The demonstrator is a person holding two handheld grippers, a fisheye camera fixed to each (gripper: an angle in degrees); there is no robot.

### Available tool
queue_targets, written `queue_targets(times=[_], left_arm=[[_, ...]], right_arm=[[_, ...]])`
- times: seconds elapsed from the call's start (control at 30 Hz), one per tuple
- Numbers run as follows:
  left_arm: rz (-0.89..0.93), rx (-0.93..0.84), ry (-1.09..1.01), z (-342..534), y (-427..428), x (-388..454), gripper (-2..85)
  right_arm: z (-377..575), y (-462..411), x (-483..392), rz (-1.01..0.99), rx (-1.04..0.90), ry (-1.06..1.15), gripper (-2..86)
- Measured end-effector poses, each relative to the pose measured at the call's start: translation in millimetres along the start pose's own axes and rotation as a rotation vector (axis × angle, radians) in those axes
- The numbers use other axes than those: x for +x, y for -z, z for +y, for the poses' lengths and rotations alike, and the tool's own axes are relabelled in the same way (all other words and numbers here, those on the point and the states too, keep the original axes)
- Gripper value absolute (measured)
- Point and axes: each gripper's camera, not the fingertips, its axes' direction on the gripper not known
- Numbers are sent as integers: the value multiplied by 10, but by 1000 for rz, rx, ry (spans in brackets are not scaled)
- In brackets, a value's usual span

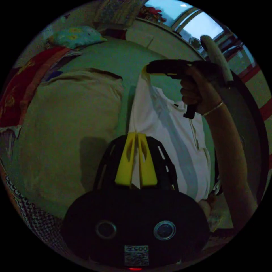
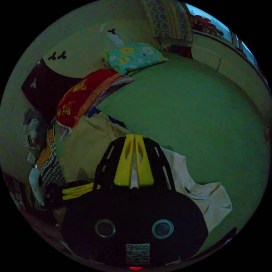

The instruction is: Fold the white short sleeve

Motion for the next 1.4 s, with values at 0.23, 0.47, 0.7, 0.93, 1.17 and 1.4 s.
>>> queue_targets(times=[0.23, 0.47, 0.7, 0.93, 1.17, 1.4], left_arm=[[-21, -13, 154, 68, -7, -98, 28], [2, -20, 132, 105, -12, 62, 36], [-62, -34, 117, 135, -50, 373, 38], [-59, -57, 117, 151, -89, 676, 38], [-100, -41, 80, 182, -44, 1129, 37], [-151, 12, 10, 222, -15, 1690, 34]], right_arm=[[-27, -303, 54, 135, -105, -66, -12], [694, 10, -212, 247, -92, 159, -13], [1208, -180, -152, 444, -195, 153, -14], [1494, -82, 144, 412, -208, 104, -14], [1914, 219, 369, 386, -261, 174, -15], [2827, 1289, 743, 280, -24, 5, -14]])
